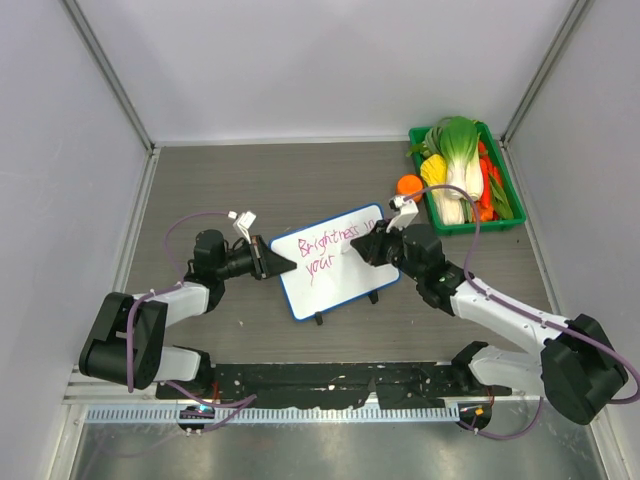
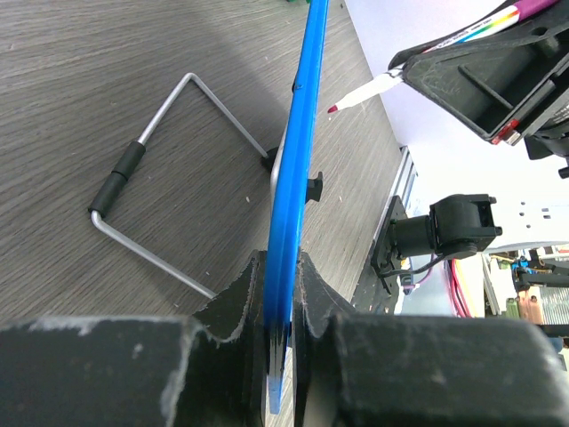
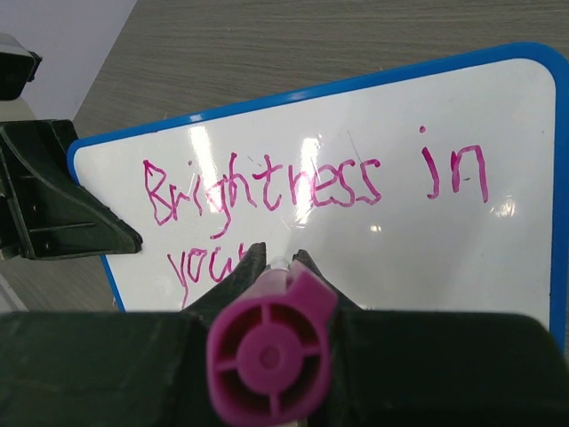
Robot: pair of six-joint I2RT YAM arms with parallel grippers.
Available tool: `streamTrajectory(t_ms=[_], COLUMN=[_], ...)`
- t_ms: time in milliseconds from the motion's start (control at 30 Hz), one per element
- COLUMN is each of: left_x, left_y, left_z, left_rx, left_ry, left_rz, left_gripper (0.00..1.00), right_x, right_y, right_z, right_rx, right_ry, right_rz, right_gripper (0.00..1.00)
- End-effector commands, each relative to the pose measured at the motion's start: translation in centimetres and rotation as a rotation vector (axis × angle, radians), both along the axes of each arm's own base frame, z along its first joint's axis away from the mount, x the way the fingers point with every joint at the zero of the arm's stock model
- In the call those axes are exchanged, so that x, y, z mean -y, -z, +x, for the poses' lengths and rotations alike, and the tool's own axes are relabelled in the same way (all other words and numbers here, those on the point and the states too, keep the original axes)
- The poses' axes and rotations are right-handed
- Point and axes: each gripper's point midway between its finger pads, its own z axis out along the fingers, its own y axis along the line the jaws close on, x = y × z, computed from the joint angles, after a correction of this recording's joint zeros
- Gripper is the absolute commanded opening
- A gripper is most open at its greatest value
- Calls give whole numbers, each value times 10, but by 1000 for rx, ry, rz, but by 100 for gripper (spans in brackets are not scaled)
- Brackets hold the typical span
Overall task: Write a sentence on the whiteboard
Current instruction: Write with the whiteboard marker on the whiteboard.
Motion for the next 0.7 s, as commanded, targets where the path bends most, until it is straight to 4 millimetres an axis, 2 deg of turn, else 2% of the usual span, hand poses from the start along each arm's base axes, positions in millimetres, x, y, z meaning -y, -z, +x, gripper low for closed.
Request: streamTrajectory(t_ms=[0, 267, 533, 667], left_x=[-7, -7, -7, -7], left_y=[24, 25, 25, 25], left_z=[4, 4, 4, 4], left_rx=[-11, -14, -14, -16], left_ry=[-38, -38, -37, -38], left_rz=[84, 85, 84, 85], left_gripper=[0, 0, 0, 0], right_x=[-5, -4, -7, -6], right_y=[-8, 6, -2, 5], right_z=[1, 0, 2, 2], right_rx=[40, 26, 42, 29], right_ry=[-6, 14, 15, 15], right_rz=[44, 36, 57, 37], right_gripper=[1, 1, 1, 1])
